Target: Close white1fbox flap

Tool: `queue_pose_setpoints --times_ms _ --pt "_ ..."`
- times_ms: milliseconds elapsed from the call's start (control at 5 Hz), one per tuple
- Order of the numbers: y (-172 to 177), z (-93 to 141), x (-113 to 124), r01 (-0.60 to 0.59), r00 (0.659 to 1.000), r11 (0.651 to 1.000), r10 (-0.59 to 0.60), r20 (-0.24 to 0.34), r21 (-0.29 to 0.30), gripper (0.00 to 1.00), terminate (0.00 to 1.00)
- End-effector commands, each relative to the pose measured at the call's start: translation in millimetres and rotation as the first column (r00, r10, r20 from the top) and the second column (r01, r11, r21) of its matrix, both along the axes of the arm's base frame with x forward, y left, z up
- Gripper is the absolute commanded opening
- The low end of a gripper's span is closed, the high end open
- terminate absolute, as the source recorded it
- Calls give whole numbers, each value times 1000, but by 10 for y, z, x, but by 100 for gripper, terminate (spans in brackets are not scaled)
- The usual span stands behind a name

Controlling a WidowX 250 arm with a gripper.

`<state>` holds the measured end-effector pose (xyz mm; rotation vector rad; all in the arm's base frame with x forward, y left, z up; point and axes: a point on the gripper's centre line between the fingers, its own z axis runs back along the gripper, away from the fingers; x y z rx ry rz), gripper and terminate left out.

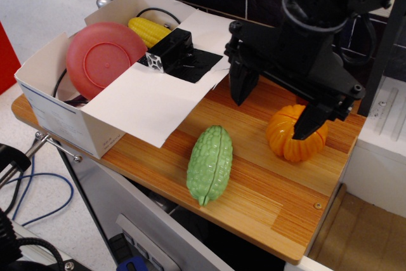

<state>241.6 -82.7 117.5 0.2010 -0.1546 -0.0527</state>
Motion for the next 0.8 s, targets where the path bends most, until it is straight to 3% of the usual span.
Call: queue_pose_setpoints --times_ms 0,400,600 --pt "0 0 0 0 1000 1000 0 0 0 100 0" --pt "45 -354 22 45 998 998 -47 44 48 100 0" --pt "140 -481 -5 50 998 999 -51 39 16 100 0"
